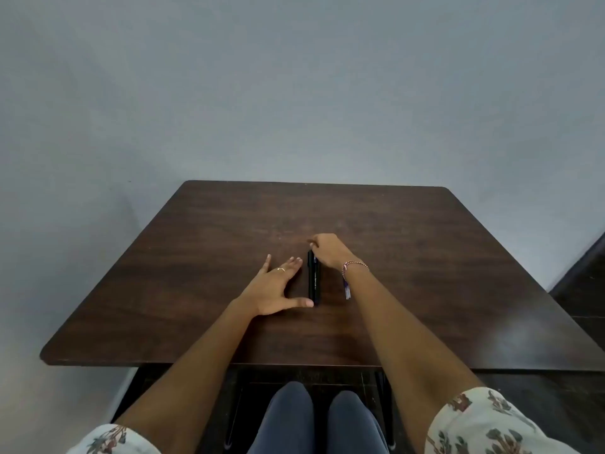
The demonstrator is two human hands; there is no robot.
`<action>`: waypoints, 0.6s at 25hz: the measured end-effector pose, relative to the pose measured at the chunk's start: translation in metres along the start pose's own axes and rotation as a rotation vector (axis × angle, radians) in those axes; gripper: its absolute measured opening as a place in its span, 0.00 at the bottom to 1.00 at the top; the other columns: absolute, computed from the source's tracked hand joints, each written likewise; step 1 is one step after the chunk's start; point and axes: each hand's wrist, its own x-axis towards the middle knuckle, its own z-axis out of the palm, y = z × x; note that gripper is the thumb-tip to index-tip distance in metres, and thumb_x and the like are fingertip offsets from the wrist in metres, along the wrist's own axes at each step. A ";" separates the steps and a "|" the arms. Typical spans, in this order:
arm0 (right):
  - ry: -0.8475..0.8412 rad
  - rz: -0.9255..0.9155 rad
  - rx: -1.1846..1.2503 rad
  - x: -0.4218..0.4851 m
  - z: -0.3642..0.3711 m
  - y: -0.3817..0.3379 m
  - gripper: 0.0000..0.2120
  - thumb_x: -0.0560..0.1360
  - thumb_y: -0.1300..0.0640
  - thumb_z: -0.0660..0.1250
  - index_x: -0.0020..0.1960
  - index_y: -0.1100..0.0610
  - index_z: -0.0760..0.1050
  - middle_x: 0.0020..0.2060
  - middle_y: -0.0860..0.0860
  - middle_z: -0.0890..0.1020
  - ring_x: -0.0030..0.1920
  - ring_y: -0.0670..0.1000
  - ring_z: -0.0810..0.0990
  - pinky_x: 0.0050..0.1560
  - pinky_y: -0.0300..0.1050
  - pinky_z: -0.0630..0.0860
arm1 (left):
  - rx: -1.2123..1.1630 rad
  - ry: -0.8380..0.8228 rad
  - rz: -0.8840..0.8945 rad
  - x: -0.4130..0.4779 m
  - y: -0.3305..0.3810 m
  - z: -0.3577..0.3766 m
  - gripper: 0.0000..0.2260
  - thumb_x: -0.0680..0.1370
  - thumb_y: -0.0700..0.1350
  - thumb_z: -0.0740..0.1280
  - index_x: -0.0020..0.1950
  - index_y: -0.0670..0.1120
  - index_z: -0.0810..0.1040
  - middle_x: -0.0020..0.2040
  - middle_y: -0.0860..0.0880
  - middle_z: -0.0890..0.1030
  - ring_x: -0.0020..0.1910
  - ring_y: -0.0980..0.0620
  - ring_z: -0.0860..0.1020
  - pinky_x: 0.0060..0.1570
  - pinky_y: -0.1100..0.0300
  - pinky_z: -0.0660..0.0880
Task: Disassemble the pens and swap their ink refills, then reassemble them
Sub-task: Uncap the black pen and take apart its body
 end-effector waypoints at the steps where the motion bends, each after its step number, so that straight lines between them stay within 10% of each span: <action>1: -0.007 0.003 -0.020 0.002 0.001 0.000 0.16 0.80 0.63 0.55 0.62 0.66 0.75 0.60 0.62 0.79 0.63 0.61 0.75 0.65 0.53 0.70 | 0.040 0.004 0.031 -0.001 0.001 0.000 0.52 0.65 0.79 0.51 0.78 0.47 0.47 0.78 0.48 0.52 0.76 0.58 0.48 0.73 0.47 0.33; 15: -0.034 0.046 -0.178 0.005 0.004 -0.007 0.16 0.81 0.57 0.57 0.53 0.68 0.77 0.52 0.63 0.81 0.54 0.61 0.79 0.53 0.48 0.74 | 0.059 0.024 0.065 -0.002 0.003 -0.002 0.45 0.70 0.75 0.54 0.78 0.49 0.49 0.78 0.49 0.54 0.77 0.56 0.49 0.74 0.53 0.40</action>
